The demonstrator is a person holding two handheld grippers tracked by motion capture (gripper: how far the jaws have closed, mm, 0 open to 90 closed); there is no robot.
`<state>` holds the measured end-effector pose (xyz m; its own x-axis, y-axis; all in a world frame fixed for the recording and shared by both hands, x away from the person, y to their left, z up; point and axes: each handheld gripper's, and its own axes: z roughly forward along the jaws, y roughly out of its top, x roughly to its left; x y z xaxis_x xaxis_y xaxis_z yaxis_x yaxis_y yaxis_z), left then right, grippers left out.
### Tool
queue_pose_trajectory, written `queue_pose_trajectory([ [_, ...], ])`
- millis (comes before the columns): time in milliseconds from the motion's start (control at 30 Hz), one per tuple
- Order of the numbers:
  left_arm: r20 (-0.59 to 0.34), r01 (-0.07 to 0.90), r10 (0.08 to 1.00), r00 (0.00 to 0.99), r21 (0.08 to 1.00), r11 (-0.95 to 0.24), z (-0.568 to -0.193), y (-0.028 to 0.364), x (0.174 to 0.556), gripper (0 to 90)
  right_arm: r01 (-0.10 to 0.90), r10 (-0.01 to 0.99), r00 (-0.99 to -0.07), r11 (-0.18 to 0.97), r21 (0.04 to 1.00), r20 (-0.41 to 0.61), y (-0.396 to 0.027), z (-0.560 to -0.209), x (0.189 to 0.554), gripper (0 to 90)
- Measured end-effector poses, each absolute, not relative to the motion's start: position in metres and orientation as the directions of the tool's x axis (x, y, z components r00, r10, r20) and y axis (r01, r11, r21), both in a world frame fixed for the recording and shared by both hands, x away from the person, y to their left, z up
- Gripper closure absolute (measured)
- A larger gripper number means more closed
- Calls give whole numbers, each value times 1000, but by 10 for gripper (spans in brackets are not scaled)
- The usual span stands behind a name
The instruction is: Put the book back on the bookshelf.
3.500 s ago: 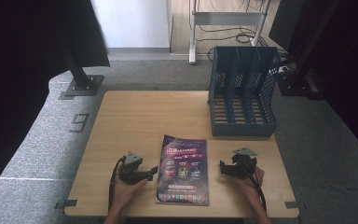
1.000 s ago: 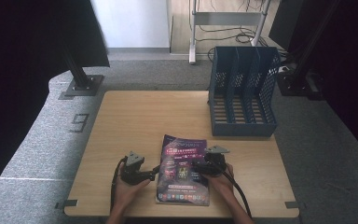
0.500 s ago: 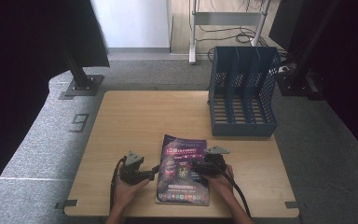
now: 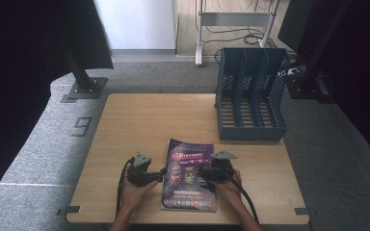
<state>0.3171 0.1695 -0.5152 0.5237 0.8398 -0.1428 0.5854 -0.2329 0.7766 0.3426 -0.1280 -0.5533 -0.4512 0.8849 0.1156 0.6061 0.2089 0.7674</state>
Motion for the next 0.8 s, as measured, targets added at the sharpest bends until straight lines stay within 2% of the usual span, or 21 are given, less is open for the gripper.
queue_pose_trajectory([
  [267,-161,598,838,521,770,-224,-516,161,334,207,606,885,-451,208,767,116,-128,-553,343,244],
  [433,-140,617,835,532,739,-270,-523,146,346,210,607,885,-451,208,767,116,-128,-553,343,244],
  [800,-137,654,849,510,704,-279,-533,131,364,209,607,885,-450,207,767,117,-128,-553,342,244],
])
